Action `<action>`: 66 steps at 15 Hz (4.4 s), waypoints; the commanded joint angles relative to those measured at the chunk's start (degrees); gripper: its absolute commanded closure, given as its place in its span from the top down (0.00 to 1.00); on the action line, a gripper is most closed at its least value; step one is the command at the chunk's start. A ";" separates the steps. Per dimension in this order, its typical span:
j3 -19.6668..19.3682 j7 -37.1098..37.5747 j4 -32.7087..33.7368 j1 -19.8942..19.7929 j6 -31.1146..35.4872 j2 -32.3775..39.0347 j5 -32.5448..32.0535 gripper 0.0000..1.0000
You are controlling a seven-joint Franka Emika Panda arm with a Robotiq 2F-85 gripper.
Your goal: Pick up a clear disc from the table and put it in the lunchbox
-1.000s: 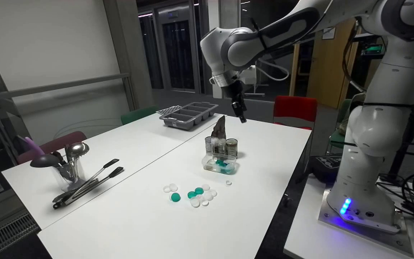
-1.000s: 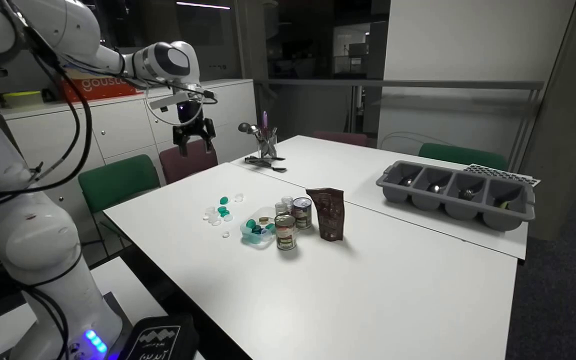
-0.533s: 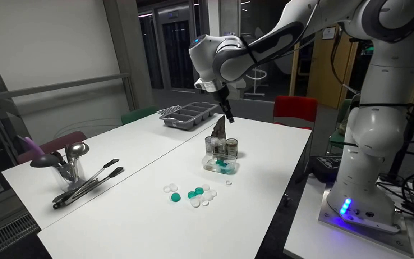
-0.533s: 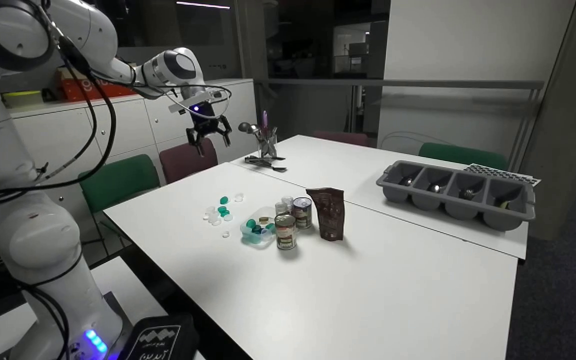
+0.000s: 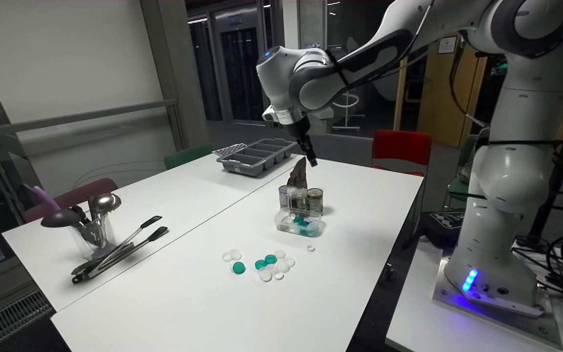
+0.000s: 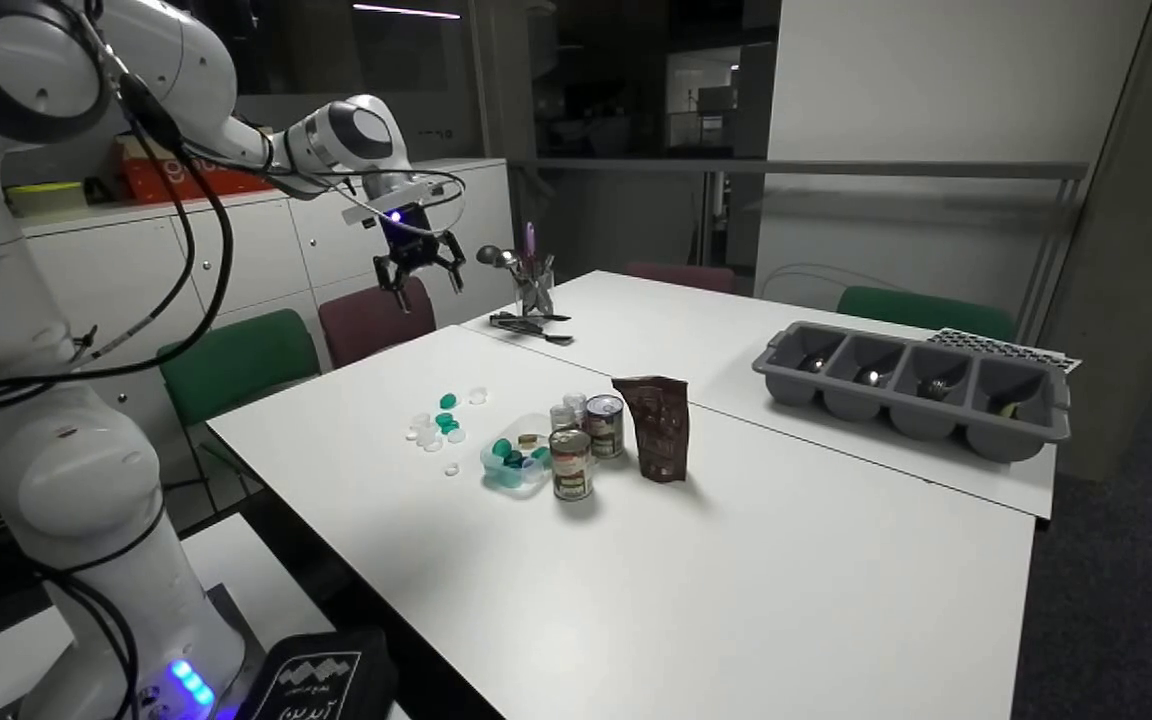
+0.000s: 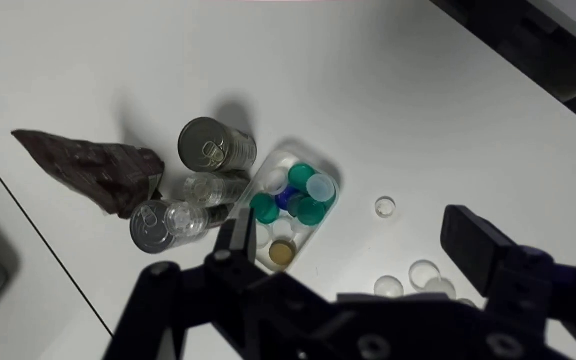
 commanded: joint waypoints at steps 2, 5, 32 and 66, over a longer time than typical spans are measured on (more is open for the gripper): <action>-1.78 -13.27 1.51 -0.60 9.73 5.32 -3.12 1.00; -2.65 -20.82 3.09 -1.16 18.37 10.57 -4.65 1.00; 1.00 -37.15 18.87 -5.50 21.67 31.84 29.61 1.00; 0.71 -35.90 33.52 3.24 24.62 52.82 10.49 1.00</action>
